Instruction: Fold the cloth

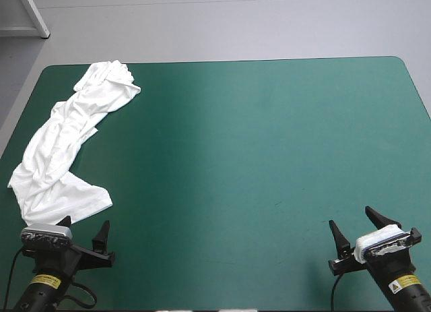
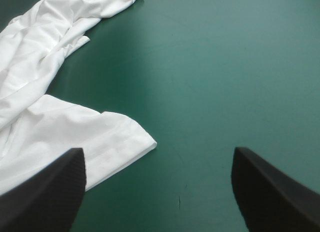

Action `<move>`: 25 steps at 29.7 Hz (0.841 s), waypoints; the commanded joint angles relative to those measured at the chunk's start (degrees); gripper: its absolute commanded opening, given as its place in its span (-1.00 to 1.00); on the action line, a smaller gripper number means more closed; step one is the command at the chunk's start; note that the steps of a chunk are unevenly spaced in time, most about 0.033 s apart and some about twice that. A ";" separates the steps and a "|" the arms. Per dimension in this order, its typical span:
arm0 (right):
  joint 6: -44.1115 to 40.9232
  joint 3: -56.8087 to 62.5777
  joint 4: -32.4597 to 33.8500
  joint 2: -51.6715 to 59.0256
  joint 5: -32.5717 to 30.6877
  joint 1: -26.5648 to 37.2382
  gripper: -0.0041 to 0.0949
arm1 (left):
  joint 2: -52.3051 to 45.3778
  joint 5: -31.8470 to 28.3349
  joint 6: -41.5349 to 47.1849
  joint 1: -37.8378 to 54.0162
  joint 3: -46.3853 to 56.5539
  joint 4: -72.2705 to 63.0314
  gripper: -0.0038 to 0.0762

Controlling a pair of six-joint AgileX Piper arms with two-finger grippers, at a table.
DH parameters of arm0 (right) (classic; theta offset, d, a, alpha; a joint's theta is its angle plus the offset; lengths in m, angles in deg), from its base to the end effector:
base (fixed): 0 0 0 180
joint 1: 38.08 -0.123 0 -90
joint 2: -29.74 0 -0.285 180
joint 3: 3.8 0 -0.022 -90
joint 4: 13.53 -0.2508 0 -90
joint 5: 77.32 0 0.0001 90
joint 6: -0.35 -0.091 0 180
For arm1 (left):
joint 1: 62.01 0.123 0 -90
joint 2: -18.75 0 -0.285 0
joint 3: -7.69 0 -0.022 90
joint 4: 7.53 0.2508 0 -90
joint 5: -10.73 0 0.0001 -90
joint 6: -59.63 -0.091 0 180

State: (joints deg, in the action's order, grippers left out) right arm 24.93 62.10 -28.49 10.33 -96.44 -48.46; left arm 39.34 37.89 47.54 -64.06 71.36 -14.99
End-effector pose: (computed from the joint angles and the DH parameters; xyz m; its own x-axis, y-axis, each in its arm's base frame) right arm 0.0649 0.0197 0.2384 -0.1842 -0.2168 -0.9587 -0.2985 0.9416 -0.1556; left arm 0.0650 -0.0077 0.2372 -0.3515 0.1074 -0.9300 0.1248 0.9899 0.0671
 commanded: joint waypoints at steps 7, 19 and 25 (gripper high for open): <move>0.36 -1.50 0.01 -0.56 3.86 -0.11 0.50 | 0.53 -4.28 0.40 -0.27 -1.63 -0.84 0.55; 0.36 -1.50 0.01 -0.56 2.83 -0.11 0.50 | 3.72 -3.65 17.58 -0.17 -5.58 9.99 0.55; 0.36 -1.50 0.01 -0.56 2.61 -0.11 0.50 | 17.87 4.02 39.39 -0.17 -18.18 36.20 0.55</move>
State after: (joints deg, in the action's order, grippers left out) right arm 24.93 62.10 -28.49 10.33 -97.70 -48.46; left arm 50.97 42.70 80.21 -64.06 60.21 12.18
